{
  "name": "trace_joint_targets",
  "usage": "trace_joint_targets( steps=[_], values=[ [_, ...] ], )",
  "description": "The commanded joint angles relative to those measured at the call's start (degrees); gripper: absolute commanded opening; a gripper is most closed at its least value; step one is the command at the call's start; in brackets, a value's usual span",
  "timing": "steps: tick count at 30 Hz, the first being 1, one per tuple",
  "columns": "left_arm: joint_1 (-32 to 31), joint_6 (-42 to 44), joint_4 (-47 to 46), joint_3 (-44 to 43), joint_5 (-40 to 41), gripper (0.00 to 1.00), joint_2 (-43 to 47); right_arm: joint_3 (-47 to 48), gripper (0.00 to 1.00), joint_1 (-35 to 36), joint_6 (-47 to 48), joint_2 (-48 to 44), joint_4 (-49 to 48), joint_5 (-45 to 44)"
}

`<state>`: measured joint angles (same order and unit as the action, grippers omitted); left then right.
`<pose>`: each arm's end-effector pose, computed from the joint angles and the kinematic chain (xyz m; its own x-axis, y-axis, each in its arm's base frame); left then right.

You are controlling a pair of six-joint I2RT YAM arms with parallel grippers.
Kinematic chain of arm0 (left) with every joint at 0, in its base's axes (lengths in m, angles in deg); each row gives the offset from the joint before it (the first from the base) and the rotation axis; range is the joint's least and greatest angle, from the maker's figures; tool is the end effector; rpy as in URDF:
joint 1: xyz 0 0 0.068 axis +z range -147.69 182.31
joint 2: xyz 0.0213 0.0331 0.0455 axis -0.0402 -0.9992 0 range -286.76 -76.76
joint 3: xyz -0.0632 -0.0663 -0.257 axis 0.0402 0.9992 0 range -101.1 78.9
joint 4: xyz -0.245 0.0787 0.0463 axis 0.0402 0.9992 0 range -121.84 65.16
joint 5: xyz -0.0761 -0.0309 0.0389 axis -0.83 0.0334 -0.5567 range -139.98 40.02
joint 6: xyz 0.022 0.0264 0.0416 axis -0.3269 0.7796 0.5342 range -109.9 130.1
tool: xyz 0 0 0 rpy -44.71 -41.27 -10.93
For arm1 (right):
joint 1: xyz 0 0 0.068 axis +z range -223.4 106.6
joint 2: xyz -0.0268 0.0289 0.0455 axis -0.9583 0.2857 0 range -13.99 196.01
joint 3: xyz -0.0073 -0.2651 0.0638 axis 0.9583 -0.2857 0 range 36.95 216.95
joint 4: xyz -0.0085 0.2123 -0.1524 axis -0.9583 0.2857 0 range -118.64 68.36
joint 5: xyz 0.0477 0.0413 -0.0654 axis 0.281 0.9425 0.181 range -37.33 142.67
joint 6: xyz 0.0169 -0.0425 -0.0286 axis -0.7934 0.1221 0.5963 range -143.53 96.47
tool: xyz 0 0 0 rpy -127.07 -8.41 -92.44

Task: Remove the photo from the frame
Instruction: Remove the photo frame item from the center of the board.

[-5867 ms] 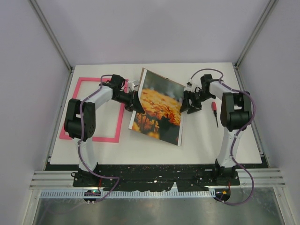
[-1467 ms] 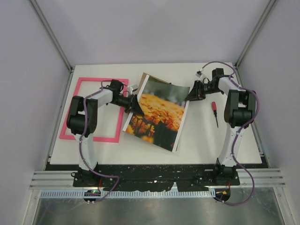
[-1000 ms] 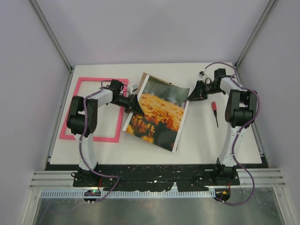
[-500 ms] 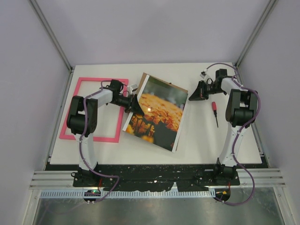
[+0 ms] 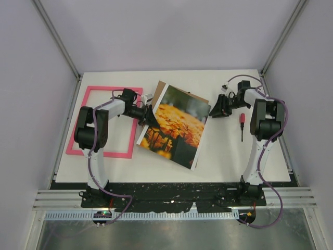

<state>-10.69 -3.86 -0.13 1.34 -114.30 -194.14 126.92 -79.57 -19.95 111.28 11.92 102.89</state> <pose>0.3789 -0.1204 0.1523 -0.9875 0.1206 -0.1015 0.1418 0.3990 -0.9059 0.4312 -0.0190 0.1426 -0.9548 0.0631 -0.2904 -0.1779 0.6616 0.7284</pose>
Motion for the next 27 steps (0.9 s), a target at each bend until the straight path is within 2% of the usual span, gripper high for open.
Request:
trace_joint_targets(
  steps=[1, 5, 8, 10, 13, 19, 24, 27],
  values=[
    [0.3, -0.4, -2.4, 0.4, -1.6, 0.33, 1.7, -1.3, 0.39, 1.4, 2.9, 0.4, 1.0, -3.4],
    [0.3, -0.7, -2.8, 0.5, -1.5, 0.34, 1.6, -1.5, 0.39, 2.3, 3.8, -1.0, 2.1, -3.4],
    [0.7, -1.2, -3.4, 0.8, -1.1, 0.34, 1.6, 0.9, 0.4, 2.6, 6.4, -4.0, 6.9, -4.0],
    [1.0, -1.9, -4.3, 1.4, -0.9, 0.34, 1.9, 3.2, 0.4, 2.6, 12.1, -6.3, 12.5, -6.4],
    [1.5, -2.7, -5.2, 1.8, -0.9, 0.34, 2.0, 3.5, 0.42, 2.5, 18.1, -11.1, 18.1, -15.2],
    [1.7, -3.2, -5.8, 2.3, -0.6, 0.33, 2.8, -4.4, 0.43, 0.0, 32.5, -18.3, 29.5, -24.7],
    [1.7, -3.4, -6.0, 2.5, -0.5, 0.34, 2.9, -13.1, 0.44, -3.3, 41.5, -24.7, 30.1, -34.5],
    [1.7, -3.4, -6.0, 2.5, -0.5, 0.34, 3.0, -17.3, 0.44, -5.5, 43.0, -25.6, 29.6, -36.5]
  ],
)
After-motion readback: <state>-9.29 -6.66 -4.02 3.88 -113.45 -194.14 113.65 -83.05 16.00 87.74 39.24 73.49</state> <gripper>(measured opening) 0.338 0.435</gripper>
